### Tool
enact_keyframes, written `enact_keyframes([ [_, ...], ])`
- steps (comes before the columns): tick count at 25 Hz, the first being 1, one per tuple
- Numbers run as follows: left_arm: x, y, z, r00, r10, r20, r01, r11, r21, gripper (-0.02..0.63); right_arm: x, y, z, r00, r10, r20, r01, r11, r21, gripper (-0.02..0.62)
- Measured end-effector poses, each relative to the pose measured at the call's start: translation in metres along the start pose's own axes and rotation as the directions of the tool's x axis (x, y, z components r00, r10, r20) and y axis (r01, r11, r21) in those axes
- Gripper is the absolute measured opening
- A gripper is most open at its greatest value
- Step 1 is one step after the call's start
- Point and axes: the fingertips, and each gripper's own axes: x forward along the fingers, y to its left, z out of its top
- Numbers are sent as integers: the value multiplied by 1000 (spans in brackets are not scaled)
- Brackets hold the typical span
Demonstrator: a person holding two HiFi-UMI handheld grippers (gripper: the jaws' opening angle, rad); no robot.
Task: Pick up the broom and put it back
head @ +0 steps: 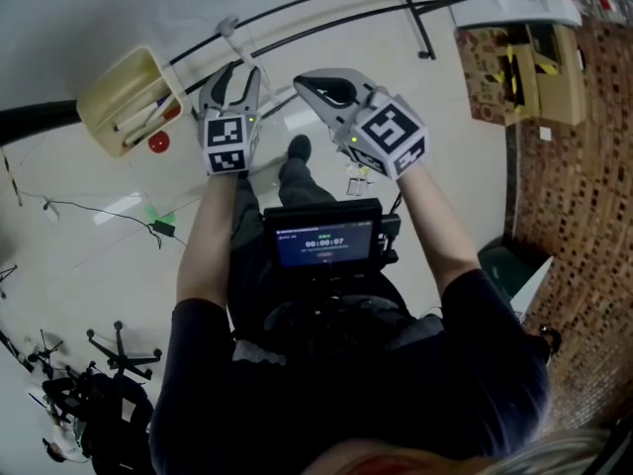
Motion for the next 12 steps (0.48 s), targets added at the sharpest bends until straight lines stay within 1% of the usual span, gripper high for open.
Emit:
enact_keyframes([
  [2, 6, 3, 1, 1000, 5, -5, -5, 1000, 5, 209, 0, -2, -1, 1000, -6, -13, 6, 1000, 2, 18],
  [5, 14, 13, 5, 1000, 28, 5, -28, 1000, -1, 209, 3, 0, -3, 1000, -7, -4, 7, 1000, 1, 18],
  [7, 21, 19, 7, 999, 35, 5, -35, 999, 11, 209, 4, 2, -6, 1000, -8, 1, 8, 1000, 11, 18],
  [12, 33, 22, 8, 1000, 11, -10, -11, 999, 38, 206, -3, 2, -17, 1000, -19, -7, 19, 999, 44, 18],
])
